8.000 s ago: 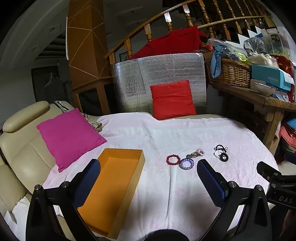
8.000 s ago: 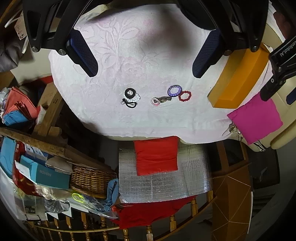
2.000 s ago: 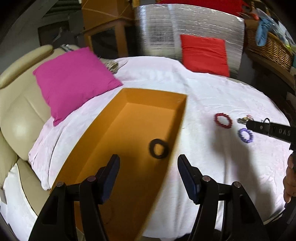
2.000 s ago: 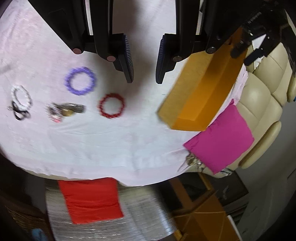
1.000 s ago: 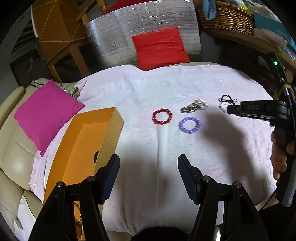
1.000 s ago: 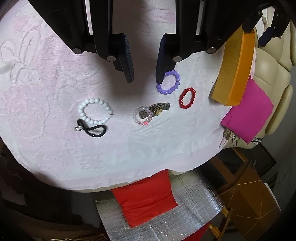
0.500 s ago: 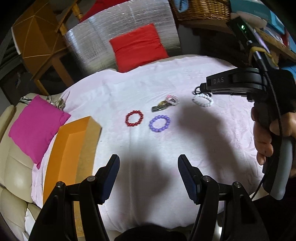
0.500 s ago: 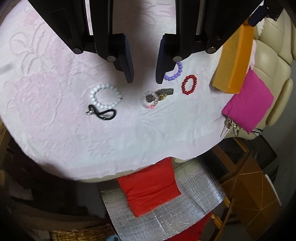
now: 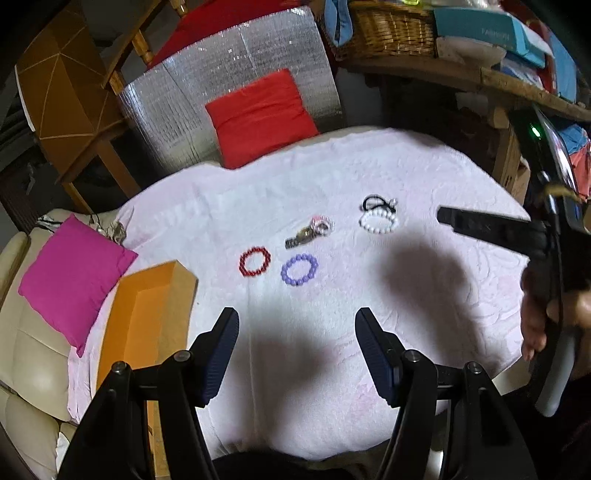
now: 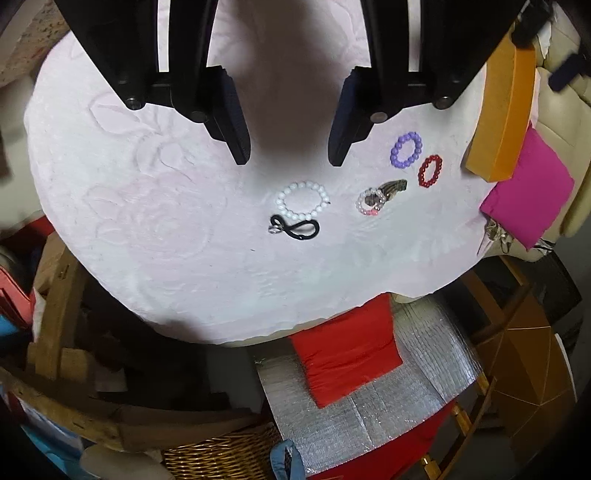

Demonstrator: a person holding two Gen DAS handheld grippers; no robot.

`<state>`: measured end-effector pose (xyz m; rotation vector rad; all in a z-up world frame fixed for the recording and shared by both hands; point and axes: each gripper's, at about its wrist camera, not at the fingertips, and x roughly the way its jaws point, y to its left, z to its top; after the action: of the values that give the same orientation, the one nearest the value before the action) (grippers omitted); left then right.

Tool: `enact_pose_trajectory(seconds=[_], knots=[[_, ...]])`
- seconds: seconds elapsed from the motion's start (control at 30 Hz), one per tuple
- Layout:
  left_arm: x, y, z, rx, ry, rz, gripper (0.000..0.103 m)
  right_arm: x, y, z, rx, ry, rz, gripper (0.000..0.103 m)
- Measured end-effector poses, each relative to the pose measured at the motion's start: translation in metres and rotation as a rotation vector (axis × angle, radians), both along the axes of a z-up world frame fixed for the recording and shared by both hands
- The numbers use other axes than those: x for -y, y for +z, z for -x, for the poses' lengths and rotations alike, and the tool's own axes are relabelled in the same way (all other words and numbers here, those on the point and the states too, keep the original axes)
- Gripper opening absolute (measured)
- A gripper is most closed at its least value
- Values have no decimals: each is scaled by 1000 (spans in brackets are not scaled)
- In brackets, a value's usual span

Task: Organize jewelry
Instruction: 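Move both open tools back over the remaining jewelry on the table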

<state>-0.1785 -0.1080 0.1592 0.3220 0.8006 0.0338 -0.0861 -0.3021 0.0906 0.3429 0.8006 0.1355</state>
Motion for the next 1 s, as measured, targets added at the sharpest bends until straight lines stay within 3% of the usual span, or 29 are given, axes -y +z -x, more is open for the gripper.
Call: enact_pose_trajectory(seconds=[0.33, 0.4, 0.5, 0.7, 0.87, 1.0], knots=[[0, 11, -11, 65, -36, 24, 66, 45, 10, 10, 28, -50, -112, 48], [-12, 4, -27, 79, -9, 30, 66, 53, 2, 6, 36, -29, -129, 48], [-39, -13, -49, 91, 46, 51, 66, 61, -19, -13, -63, -14, -141, 48], [-90, -65, -88, 21, 189, 127, 66, 57, -32, -42, -119, 45, -239, 48], [-103, -82, -113, 20, 235, 193, 66, 32, -41, -78, -166, 96, -264, 48], [-105, -86, -137, 63, 238, 231, 66, 18, -47, -99, -170, 89, -242, 48]])
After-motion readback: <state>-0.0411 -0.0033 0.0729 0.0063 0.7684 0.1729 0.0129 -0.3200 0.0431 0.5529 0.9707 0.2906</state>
